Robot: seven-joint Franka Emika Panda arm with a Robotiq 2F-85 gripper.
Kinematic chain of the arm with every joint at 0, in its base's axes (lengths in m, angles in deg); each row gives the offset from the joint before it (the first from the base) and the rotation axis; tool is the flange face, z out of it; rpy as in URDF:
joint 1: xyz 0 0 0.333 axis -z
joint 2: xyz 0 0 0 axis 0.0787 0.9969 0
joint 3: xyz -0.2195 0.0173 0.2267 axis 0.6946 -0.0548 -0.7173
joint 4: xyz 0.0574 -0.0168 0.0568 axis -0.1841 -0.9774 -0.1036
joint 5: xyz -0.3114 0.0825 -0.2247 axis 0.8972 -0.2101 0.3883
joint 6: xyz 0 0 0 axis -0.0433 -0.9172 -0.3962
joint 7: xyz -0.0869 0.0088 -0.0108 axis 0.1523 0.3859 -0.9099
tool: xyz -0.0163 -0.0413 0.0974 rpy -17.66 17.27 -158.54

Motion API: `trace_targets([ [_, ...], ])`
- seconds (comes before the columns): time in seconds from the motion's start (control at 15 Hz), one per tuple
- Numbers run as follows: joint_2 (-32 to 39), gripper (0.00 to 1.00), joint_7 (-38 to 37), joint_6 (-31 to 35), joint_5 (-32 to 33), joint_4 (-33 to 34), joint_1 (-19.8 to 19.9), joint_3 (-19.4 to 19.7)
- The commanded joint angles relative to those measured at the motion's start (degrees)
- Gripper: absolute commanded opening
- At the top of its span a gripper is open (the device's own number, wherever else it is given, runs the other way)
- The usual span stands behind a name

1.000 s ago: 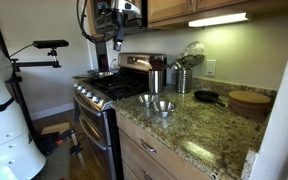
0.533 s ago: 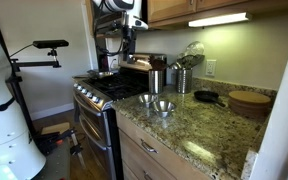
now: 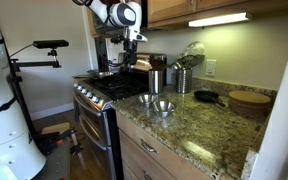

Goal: Place the left bowl in the right bowl

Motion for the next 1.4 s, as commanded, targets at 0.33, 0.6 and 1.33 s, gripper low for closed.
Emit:
trace_targets([
  [0.33, 8.46, 1.00, -4.69, 6.86, 7.81, 3.84, -3.60, 2.76],
  [0.6, 12.27, 1.00, -6.38, 9.21, 9.61, 4.80, -4.68, 4.34],
  [1.33, 21.28, 1.00, -6.31, 9.72, 9.54, 10.34, -6.98, 7.35],
])
